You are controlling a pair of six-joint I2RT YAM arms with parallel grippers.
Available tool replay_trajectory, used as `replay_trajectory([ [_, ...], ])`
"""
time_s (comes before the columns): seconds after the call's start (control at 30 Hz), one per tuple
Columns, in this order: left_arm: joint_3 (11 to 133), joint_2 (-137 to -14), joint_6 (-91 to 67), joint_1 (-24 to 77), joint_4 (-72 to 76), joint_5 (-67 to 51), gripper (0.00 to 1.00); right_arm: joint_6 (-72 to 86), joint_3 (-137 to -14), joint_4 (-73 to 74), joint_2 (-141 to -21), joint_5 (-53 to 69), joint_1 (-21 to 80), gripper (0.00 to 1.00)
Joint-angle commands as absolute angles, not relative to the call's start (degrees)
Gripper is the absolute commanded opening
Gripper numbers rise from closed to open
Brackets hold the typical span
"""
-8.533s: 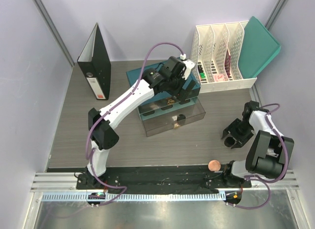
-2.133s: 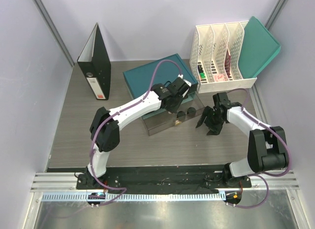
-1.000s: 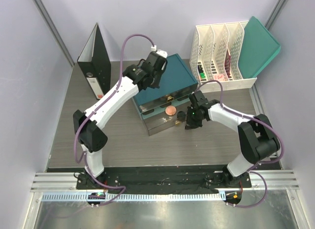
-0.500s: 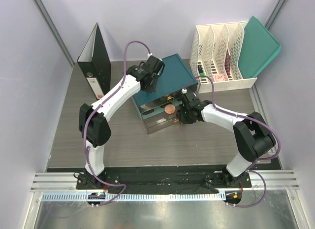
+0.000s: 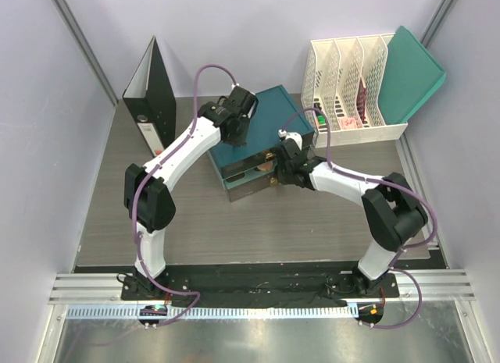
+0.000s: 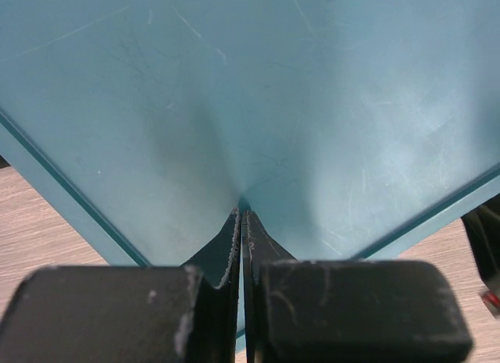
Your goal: Organize the makeup
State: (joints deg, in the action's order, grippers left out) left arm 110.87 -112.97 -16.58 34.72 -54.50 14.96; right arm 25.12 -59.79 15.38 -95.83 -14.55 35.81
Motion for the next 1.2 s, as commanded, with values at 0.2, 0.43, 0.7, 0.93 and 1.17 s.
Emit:
replay_trajectory([
  [0.2,108.8,-116.8,-17.0,31.3,-62.0,14.1,0.00,22.8,-73.2,7.3,-105.2,-17.8,38.4,0.01],
  [0.43,107.7,-116.7,-17.1,29.6,-62.0,13.4,0.00,23.4,-73.0,6.3,-104.5,-19.7,39.9,0.01],
  [0.7,107.1,-117.2,-17.1,29.2,-62.0,12.2,0.00,30.2,-66.1,8.5,-94.8,-17.8,39.6,0.01],
  [0.93,106.3,-117.2,-17.1,29.2,-61.4,11.9,0.00,41.6,-57.9,8.5,-86.0,-3.0,32.7,0.01],
  [1.17,105.4,-117.5,-16.8,29.2,-61.1,11.5,0.00,56.1,-47.6,-6.7,-87.0,17.3,25.0,0.01],
])
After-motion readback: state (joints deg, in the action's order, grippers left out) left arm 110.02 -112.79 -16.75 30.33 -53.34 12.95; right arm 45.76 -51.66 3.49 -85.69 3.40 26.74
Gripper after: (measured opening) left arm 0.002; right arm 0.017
